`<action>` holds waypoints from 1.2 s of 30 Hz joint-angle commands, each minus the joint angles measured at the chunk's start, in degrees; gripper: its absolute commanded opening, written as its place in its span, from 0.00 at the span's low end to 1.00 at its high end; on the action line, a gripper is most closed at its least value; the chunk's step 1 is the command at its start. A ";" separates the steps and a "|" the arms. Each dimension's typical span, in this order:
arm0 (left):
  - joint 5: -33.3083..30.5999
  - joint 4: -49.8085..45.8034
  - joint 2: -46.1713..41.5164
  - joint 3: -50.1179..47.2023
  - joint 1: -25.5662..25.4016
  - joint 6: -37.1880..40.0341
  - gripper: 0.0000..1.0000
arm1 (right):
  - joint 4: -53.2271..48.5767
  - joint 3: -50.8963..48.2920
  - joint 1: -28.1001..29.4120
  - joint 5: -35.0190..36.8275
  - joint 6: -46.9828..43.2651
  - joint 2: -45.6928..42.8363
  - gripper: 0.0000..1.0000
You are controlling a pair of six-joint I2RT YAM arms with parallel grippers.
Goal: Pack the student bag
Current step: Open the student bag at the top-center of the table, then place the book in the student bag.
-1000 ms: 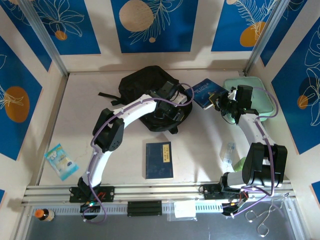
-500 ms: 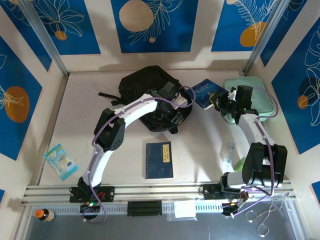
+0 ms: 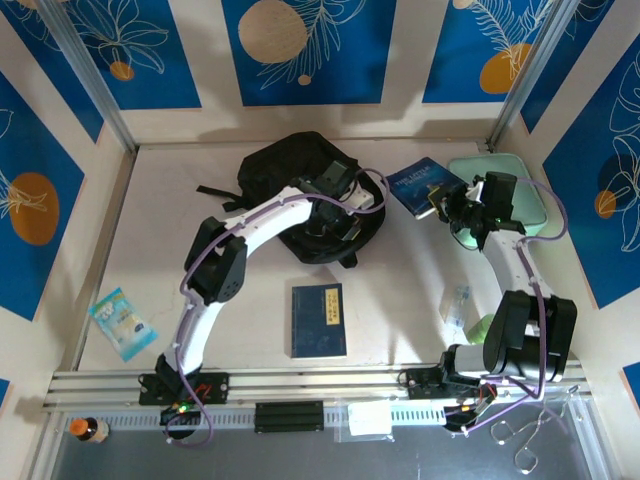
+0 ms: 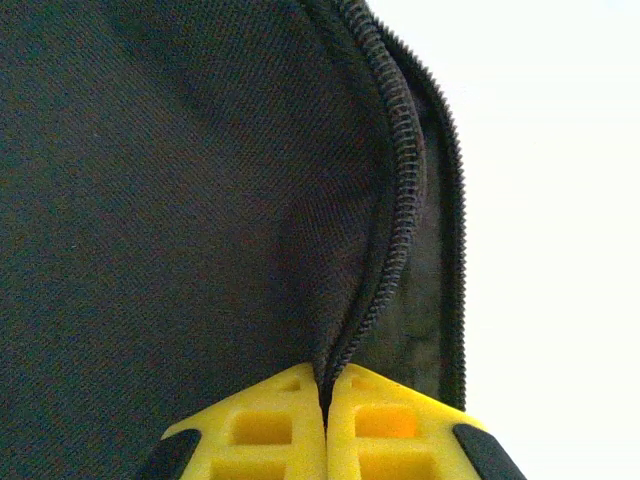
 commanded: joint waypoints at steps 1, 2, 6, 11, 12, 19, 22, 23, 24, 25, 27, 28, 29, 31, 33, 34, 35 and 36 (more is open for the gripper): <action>0.09 5.20 -6.16 -1.95 1.38 -2.35 0.03 | 0.24 -0.19 -0.88 -0.18 -1.91 -3.67 0.00; 0.05 6.40 -7.07 -2.67 1.84 -3.01 0.02 | -0.02 -0.19 -1.02 -0.05 -2.27 -4.06 0.00; -1.13 10.81 -10.31 -5.14 3.76 -6.14 0.01 | -1.07 -0.26 -1.17 -0.30 -3.07 -5.38 0.00; -1.43 19.21 -15.18 -9.43 5.25 -8.94 0.00 | -2.08 -1.20 0.22 -2.71 -3.67 -6.97 0.00; -1.37 20.88 -15.94 -10.15 5.27 -9.06 0.00 | -2.42 -1.54 0.91 -2.77 -3.78 -7.27 0.00; -1.69 28.09 -18.59 -12.33 5.32 -9.97 0.00 | -2.87 -3.88 7.78 -3.34 -2.56 -7.74 0.00; -0.95 29.09 -18.66 -12.49 5.33 -10.27 0.00 | -1.27 -4.34 10.83 -3.00 -1.11 -6.93 0.00; -0.82 29.45 -18.72 -12.64 5.33 -10.39 0.00 | -0.57 -4.29 11.72 -3.12 -0.48 -6.28 0.00; -0.58 29.64 -18.72 -12.65 5.32 -10.40 0.00 | 0.03 -4.03 12.42 -3.41 -0.07 -5.48 0.00; -0.46 29.63 -18.84 -12.70 5.40 -10.27 0.00 | 0.78 -3.62 13.38 -3.79 0.31 -4.49 0.00; -0.48 29.63 -18.90 -12.70 5.33 -10.31 0.00 | 2.19 -2.85 14.75 -4.41 1.24 -2.59 0.00; -0.43 29.56 -18.91 -12.87 5.34 -10.20 0.00 | 3.32 -2.48 15.56 -4.75 2.00 -1.55 0.00; -0.25 29.66 -18.97 -12.92 5.36 -10.30 0.00 | 4.73 -2.19 16.27 -5.26 2.87 -0.64 0.00; 0.21 29.86 -19.20 -13.20 5.32 -10.29 0.00 | 6.25 -1.03 17.38 -5.91 4.30 1.74 0.00; 0.55 29.93 -19.33 -13.35 5.33 -10.39 0.00 | 6.94 0.60 18.30 -6.99 5.53 4.37 0.00; 0.65 29.95 -19.42 -13.42 5.35 -10.33 0.00 | 7.52 1.35 18.80 -7.65 6.24 5.75 0.00; 0.84 29.99 -19.54 -13.40 5.34 -10.31 0.00 | 8.00 1.92 19.19 -8.05 6.80 7.05 0.00; 0.99 30.00 -19.65 -13.49 5.37 -10.31 0.00 | 8.45 2.44 19.61 -8.35 7.17 8.13 0.00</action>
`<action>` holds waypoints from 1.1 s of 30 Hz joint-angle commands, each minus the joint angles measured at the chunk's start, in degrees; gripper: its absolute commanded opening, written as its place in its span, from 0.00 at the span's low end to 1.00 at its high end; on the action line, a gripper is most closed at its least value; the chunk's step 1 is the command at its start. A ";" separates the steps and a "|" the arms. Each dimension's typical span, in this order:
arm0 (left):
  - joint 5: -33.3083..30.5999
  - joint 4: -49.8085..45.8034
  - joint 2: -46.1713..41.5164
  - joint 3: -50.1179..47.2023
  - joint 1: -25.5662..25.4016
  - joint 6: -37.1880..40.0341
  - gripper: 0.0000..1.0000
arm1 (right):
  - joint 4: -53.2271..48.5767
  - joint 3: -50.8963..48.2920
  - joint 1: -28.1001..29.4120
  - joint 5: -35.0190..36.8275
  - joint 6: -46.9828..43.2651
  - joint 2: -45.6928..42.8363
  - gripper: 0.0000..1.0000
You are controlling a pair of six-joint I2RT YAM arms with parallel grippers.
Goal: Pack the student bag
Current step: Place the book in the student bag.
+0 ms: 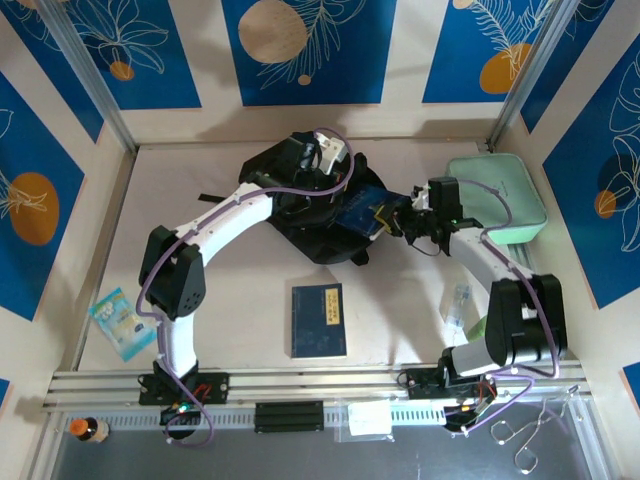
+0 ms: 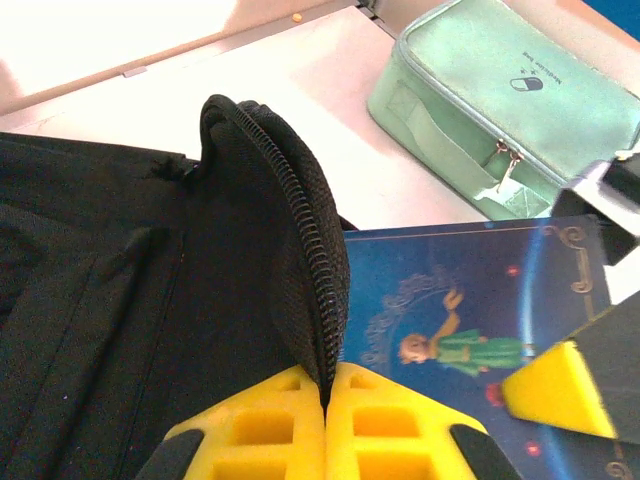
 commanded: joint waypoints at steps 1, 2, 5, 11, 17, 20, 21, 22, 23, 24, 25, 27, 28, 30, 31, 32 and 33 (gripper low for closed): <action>2.52 3.80 -3.87 -0.38 -0.18 -0.19 0.00 | 6.06 4.20 1.32 -4.26 2.81 2.95 0.00; 2.54 3.84 -3.99 -0.46 -0.18 -0.30 0.00 | 6.18 4.81 1.66 -4.40 3.15 4.19 0.00; 2.52 4.06 -4.48 -0.93 -0.18 -0.19 0.00 | 7.56 6.22 2.60 -3.83 3.79 7.35 0.00; 2.43 4.79 -4.95 -1.67 -0.17 -0.67 0.00 | 7.44 11.65 4.21 -2.04 5.23 16.69 0.00; 2.30 4.82 -5.49 -2.23 -0.18 -0.75 0.00 | 4.29 19.05 6.75 1.25 3.46 25.79 0.00; 2.26 4.96 -5.40 -2.36 -0.18 -0.99 0.00 | 3.61 23.07 7.81 0.45 5.00 31.29 0.09; 2.19 5.00 -5.32 -2.36 -0.18 -1.16 0.00 | 3.44 24.17 8.02 -0.39 5.27 32.55 0.11; 2.08 5.04 -5.32 -2.37 -0.18 -1.27 0.00 | 2.79 25.05 8.26 -0.40 5.32 33.49 0.15; 1.97 4.96 -5.31 -2.38 -0.18 -1.28 0.00 | 2.02 25.34 8.47 0.38 5.08 33.72 0.19; 1.91 4.93 -5.31 -2.44 -0.16 -1.28 0.00 | 1.45 25.30 8.44 1.08 4.82 33.59 0.23; 1.77 4.93 -5.44 -2.60 -0.18 -1.24 0.00 | 0.87 25.04 8.36 1.80 4.50 33.29 0.27; 1.68 4.95 -5.40 -2.79 -0.14 -1.19 0.00 | 0.26 24.10 7.99 2.47 3.93 32.38 0.31; 1.83 5.02 -5.36 -2.88 -0.18 -1.20 0.00 | -0.06 23.59 7.80 2.66 3.59 31.87 0.31; 1.99 5.15 -5.24 -2.88 -0.18 -1.16 0.00 | -0.75 22.77 7.42 3.04 3.13 31.35 0.31; 2.04 5.23 -5.14 -2.88 -0.13 -1.27 0.00 | -0.88 22.31 7.30 3.16 2.83 31.18 0.30; 2.00 5.34 -5.05 -2.88 -0.18 -1.27 0.00 | -0.98 22.06 7.28 3.27 2.77 31.23 0.28; 2.06 5.42 -4.97 -2.82 -0.13 -1.29 0.00 | -1.02 21.75 7.26 3.52 2.77 31.18 0.27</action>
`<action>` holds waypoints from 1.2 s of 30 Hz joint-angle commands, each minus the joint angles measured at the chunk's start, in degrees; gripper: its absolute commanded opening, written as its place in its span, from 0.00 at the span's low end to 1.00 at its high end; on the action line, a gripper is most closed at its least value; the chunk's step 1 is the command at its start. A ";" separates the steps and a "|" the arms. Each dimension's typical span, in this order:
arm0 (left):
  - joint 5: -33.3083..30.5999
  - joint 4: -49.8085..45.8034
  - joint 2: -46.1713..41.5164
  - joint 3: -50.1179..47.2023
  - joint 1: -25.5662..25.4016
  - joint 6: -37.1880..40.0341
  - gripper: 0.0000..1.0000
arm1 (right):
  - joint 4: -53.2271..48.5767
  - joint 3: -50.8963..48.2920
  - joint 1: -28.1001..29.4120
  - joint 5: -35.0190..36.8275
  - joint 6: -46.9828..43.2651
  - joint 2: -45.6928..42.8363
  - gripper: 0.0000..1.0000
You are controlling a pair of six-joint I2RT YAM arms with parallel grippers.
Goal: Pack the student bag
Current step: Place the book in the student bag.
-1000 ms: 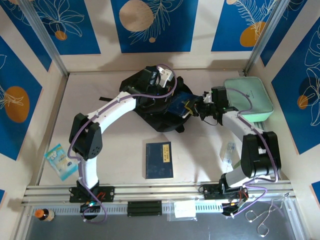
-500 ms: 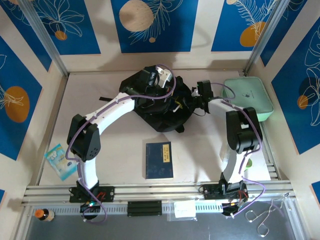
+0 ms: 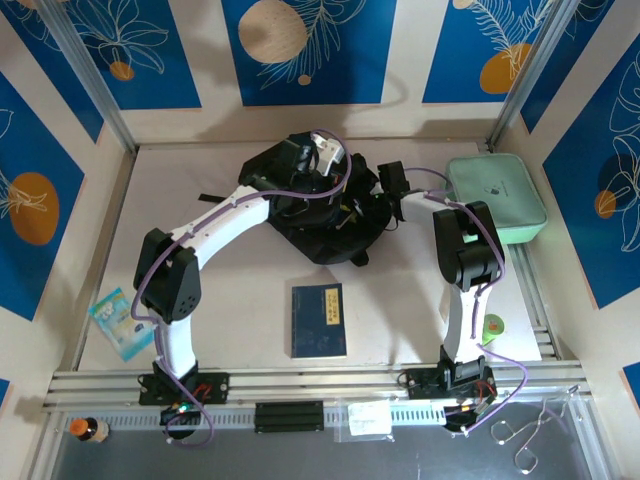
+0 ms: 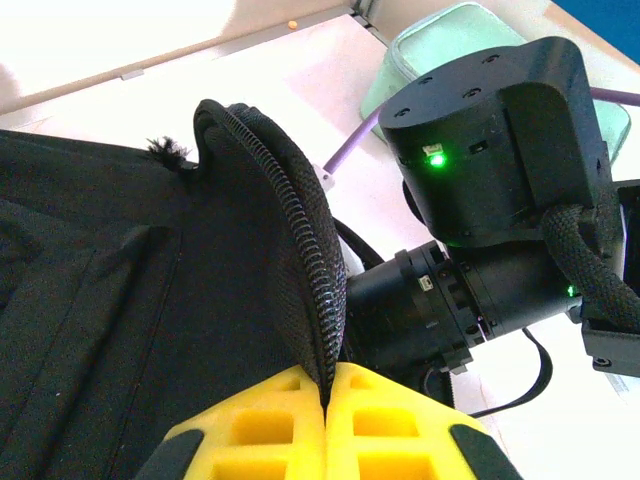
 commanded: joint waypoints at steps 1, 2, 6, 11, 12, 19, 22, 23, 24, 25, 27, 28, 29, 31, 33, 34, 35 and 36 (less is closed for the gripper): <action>1.69 3.76 -2.89 -0.05 -0.18 -0.18 0.00 | -3.49 -1.24 -0.39 1.09 -0.76 -2.07 0.27; 1.69 3.81 -2.82 -0.05 -0.17 -0.22 0.00 | -3.94 -1.07 -0.42 1.37 -0.75 -1.86 0.27; 1.69 3.46 -2.71 0.12 -0.18 -0.22 0.00 | -4.64 -0.61 -0.42 1.48 -0.78 -1.55 0.31; 1.51 2.85 -2.75 -0.04 -0.16 -0.04 0.00 | -7.00 -1.32 -0.45 3.08 -1.69 -3.67 0.42; 1.51 2.86 -2.73 -0.04 -0.12 -0.04 0.00 | -7.14 -1.84 -0.46 3.40 -1.80 -4.26 0.44; 1.95 3.18 -2.19 0.10 -0.14 -0.22 0.00 | -7.75 -4.06 -0.39 4.88 -1.68 -6.70 0.42; 2.21 3.16 -2.11 0.14 -0.14 -0.39 0.00 | -7.50 -3.78 -0.22 5.07 -1.27 -6.24 0.35; 2.32 3.11 -2.14 0.12 -0.15 -0.39 0.00 | -7.42 -3.39 -0.18 5.09 -1.19 -5.95 0.30; 2.39 3.11 -2.11 0.06 -0.18 -0.47 0.00 | -7.29 -3.02 -0.11 5.00 -1.12 -5.60 0.27; 2.48 3.16 -2.10 0.13 -0.18 -0.54 0.00 | -6.69 -2.62 0.05 4.84 -1.02 -5.18 0.22; 2.56 3.05 -2.12 0.05 -0.18 -0.65 0.00 | -4.93 -1.80 0.23 4.37 -0.69 -4.00 0.16; 2.56 3.07 -2.16 0.06 -0.18 -0.81 0.00 | -3.73 -1.18 0.31 3.74 -0.49 -3.28 0.15; 2.57 3.13 -2.08 0.06 -0.18 -0.87 0.00 | -2.44 -0.27 0.49 2.78 -0.49 -2.42 0.14; 2.63 3.11 -1.97 0.08 -0.16 -1.11 0.00 | -2.01 2.11 0.90 2.27 -0.64 -0.43 0.13; 2.74 3.11 -1.67 0.20 -0.18 -1.29 0.00 | -2.26 4.36 1.18 2.19 -0.99 1.60 0.14; 2.66 3.12 -1.57 0.22 -0.16 -1.46 0.00 | -2.46 5.07 1.25 2.23 -1.10 2.36 0.15; 2.57 3.07 -1.50 0.29 -0.13 -1.51 0.00 | -2.96 5.50 1.19 2.58 -1.11 2.62 0.16; 2.41 2.96 -1.45 0.30 -0.17 -1.59 0.00 | -3.20 5.38 1.08 2.99 -1.47 2.38 0.19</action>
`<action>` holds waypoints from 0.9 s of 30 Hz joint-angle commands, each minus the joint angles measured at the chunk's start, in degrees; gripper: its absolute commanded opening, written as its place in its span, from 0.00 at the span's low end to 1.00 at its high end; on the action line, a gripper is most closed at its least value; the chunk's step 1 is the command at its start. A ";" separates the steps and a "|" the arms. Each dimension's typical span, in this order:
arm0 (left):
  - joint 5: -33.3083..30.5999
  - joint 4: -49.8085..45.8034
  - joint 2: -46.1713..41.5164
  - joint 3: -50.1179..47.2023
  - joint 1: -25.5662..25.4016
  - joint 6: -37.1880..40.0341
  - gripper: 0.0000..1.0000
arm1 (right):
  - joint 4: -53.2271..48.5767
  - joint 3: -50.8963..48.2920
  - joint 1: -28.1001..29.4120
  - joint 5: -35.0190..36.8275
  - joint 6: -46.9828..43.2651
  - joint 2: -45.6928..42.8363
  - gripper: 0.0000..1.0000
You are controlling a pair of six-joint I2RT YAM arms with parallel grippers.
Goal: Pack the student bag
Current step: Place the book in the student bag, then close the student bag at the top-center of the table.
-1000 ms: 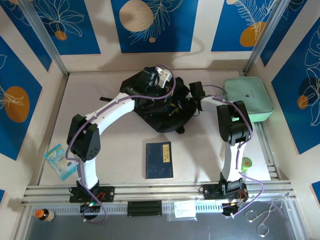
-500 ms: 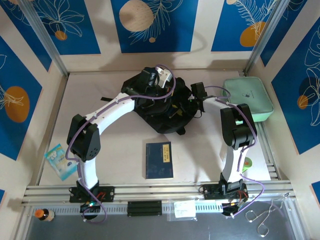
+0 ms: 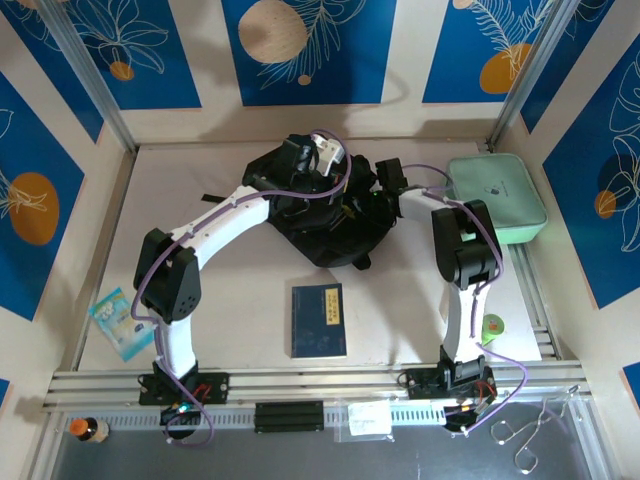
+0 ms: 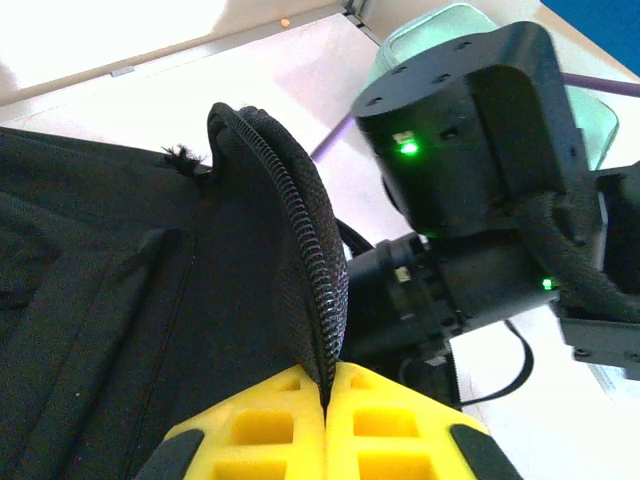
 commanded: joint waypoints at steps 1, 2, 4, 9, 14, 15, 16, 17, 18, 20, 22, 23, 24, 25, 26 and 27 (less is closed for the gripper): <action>1.39 2.85 -1.39 0.30 -0.18 -0.76 0.00 | -0.68 1.02 0.11 -0.17 -0.82 -0.07 0.24; 1.32 2.69 -1.37 0.29 -0.18 -0.78 0.00 | -0.70 0.44 0.04 0.14 -1.16 -1.03 0.28; 1.05 2.45 -1.07 0.27 -0.11 -0.83 0.00 | -0.57 -1.85 -0.38 0.25 -1.99 -4.05 0.36; -1.20 -2.86 1.59 3.74 -0.05 0.12 0.00 | 3.03 -11.75 -1.39 -1.55 -2.12 -15.00 0.48; 1.07 -5.08 3.02 4.80 -0.10 -0.52 0.08 | 0.79 -20.97 -3.47 1.03 -2.70 -28.51 0.56; 1.69 -5.63 3.18 4.80 -0.05 -0.82 0.15 | -0.80 -22.17 -4.05 2.75 -3.19 -31.11 0.58; 2.08 -6.48 3.08 4.75 -0.10 -1.14 0.22 | -2.76 -23.10 -4.62 4.65 -3.85 -33.56 0.60; 2.38 -7.25 2.88 4.54 -0.13 -1.38 0.28 | -4.30 -23.76 -5.20 6.12 -4.61 -35.38 0.61; 2.44 -8.36 2.46 4.17 -0.18 -1.62 0.36 | -6.08 -24.20 -5.88 7.90 -5.48 -37.40 0.63; 1.81 -10.25 0.89 2.90 -0.07 -2.39 0.51 | -8.91 -24.41 -6.96 11.11 -7.38 -40.36 0.66; 0.81 -11.44 -1.62 0.19 -0.11 -3.55 0.63 | -11.54 -23.45 -7.77 13.78 -9.63 -42.43 0.68; 0.48 -11.74 -2.86 -1.26 -0.10 -4.09 0.67 | -12.41 -22.69 -7.78 14.78 -10.78 -42.89 0.69; -0.07 -12.18 -4.41 -3.20 -0.08 -5.00 0.70 | -13.34 -21.78 -7.86 15.71 -11.96 -42.97 0.70; -0.77 -12.69 -5.95 -5.18 -0.17 -6.12 0.73 | -13.90 -20.85 -7.79 16.06 -12.94 -42.88 0.71; -1.30 -13.34 -7.17 -6.87 -0.14 -7.08 0.73 | -13.97 -20.09 -7.74 15.98 -13.86 -42.62 0.71; -1.83 -14.15 -8.53 -8.98 -0.18 -8.48 0.74 | -14.05 -19.29 -7.59 15.89 -14.75 -42.15 0.71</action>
